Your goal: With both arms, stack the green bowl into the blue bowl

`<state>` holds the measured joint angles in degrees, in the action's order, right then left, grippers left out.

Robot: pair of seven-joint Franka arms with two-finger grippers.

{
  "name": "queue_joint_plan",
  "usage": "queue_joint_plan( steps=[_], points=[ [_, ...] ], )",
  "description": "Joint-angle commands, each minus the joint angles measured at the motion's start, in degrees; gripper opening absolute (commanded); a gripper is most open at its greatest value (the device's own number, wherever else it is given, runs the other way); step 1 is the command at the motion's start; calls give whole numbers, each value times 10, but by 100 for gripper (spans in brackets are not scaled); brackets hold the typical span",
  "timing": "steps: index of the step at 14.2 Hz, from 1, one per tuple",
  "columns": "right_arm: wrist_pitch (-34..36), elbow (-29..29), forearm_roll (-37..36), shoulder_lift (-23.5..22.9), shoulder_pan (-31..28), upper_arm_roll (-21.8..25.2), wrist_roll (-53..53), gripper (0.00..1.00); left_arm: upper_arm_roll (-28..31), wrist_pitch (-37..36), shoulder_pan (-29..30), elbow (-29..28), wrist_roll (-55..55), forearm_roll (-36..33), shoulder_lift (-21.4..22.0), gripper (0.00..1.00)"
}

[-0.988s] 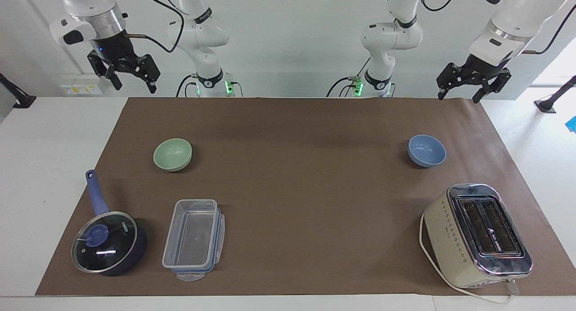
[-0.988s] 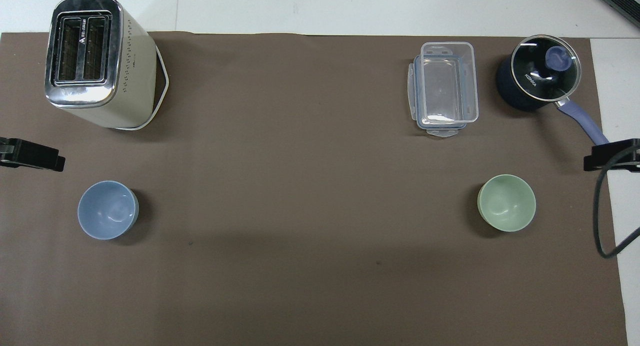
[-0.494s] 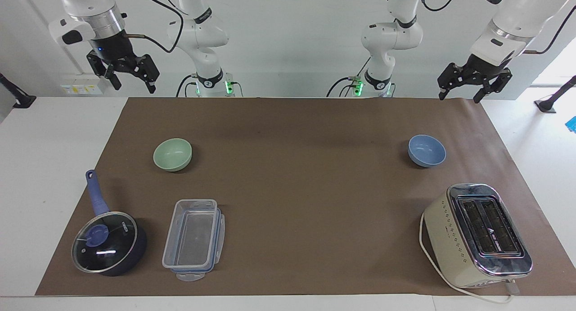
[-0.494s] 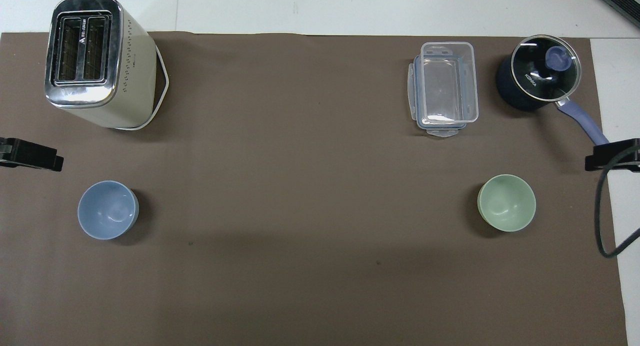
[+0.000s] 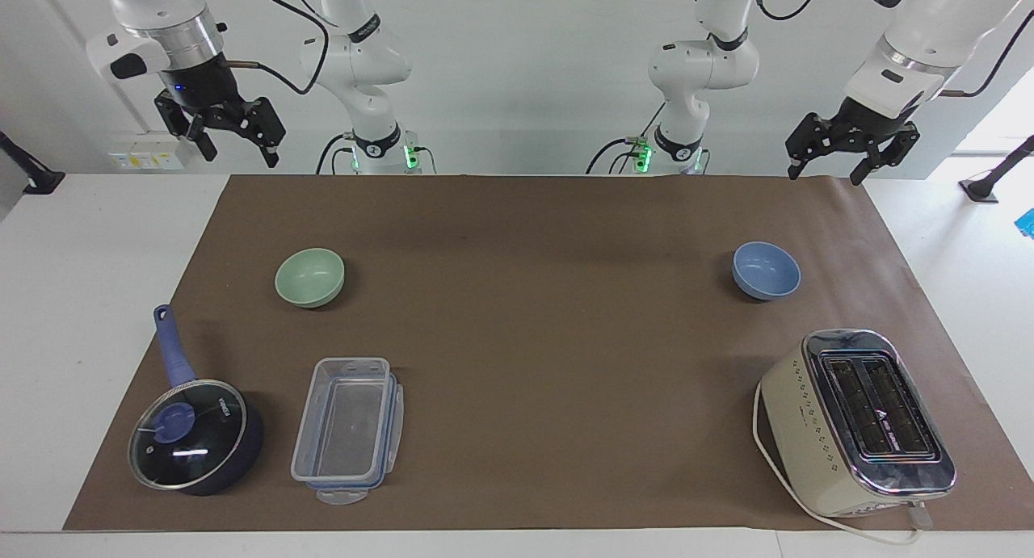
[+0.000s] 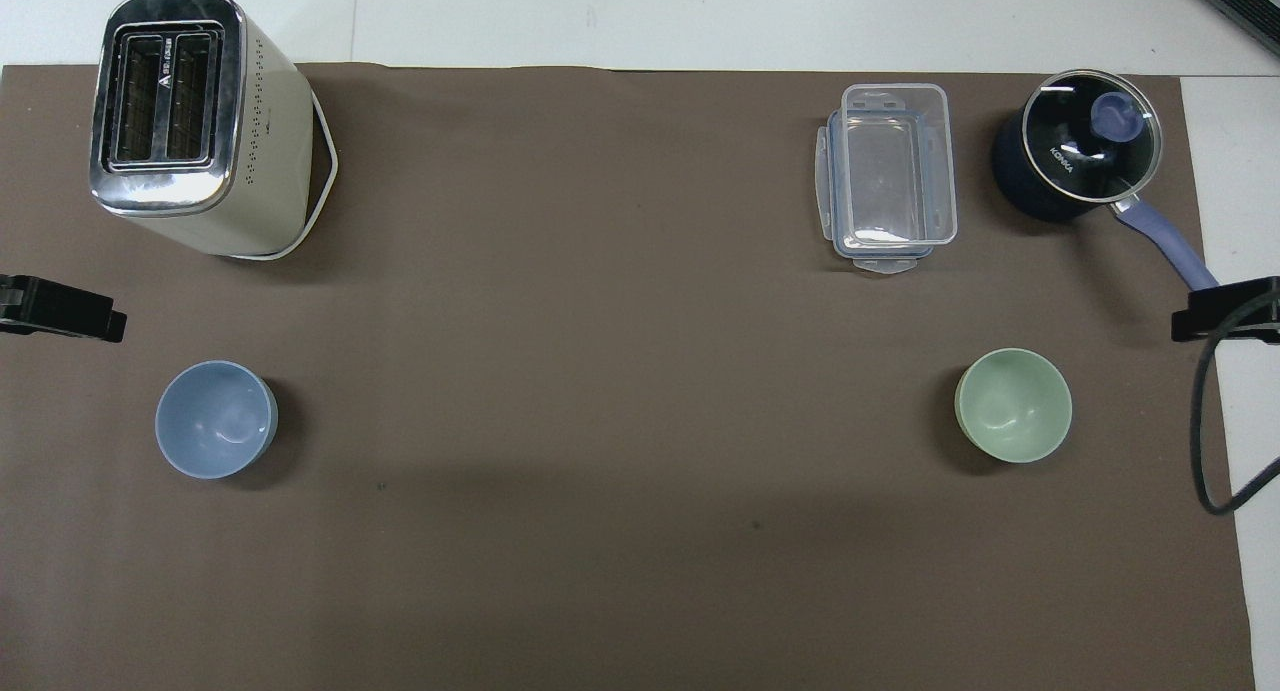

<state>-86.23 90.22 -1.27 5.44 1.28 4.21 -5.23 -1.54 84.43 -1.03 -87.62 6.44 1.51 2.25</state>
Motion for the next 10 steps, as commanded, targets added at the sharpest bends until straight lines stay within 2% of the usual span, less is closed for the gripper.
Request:
queue_joint_plan(
  steps=[1,10],
  points=[
    [3,4,-1,7,-6,-3,10,100,-1,-4,2,1,-6,-7,5,100],
    [3,4,-1,7,-6,-3,10,100,-1,-4,1,-5,-6,-7,7,100]
  ],
)
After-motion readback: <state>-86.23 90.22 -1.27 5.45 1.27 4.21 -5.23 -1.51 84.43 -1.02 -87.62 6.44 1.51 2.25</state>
